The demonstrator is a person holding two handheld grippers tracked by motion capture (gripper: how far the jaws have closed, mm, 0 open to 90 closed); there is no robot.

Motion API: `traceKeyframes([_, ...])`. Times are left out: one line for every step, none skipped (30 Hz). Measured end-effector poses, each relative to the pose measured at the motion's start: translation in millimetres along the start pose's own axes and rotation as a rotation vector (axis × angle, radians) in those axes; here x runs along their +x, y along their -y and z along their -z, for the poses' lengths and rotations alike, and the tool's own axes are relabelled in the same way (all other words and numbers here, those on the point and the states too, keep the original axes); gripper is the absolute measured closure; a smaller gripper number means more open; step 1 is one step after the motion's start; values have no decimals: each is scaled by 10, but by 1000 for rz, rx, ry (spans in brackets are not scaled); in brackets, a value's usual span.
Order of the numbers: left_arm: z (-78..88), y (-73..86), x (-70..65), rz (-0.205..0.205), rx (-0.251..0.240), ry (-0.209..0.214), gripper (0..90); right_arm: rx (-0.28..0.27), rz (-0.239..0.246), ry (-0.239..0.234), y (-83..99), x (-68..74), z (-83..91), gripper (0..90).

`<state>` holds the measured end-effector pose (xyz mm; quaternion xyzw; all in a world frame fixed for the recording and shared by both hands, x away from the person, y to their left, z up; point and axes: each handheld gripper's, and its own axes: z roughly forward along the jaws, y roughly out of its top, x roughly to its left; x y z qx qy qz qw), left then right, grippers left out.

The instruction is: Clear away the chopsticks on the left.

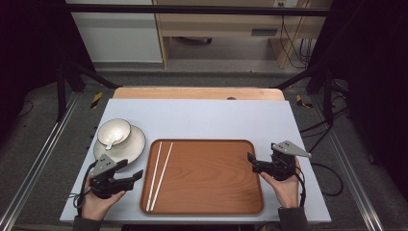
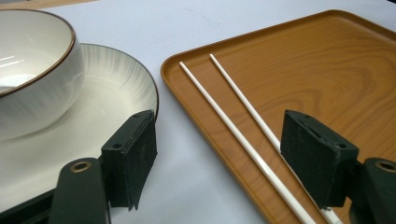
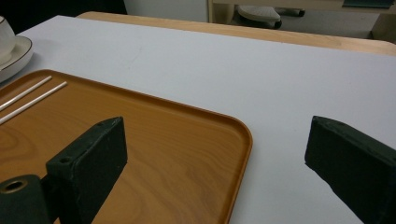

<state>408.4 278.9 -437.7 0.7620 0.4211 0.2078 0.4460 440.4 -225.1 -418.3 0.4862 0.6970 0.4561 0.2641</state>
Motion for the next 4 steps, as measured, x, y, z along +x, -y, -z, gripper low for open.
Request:
traceKeyframes([9,19,15,2,-4,-4,262,0,-6,1,3,-3,-2,59])
traceKeyframes([16,37,30,4,-4,-4,261,1,-7,1,6,-7,-4,58])
traceKeyframes([21,51,46,6,-5,-10,260,4,-5,2,10,-8,-7,58])
traceKeyframes([27,63,61,17,-9,-20,259,7,-4,3,12,-7,-10,58])
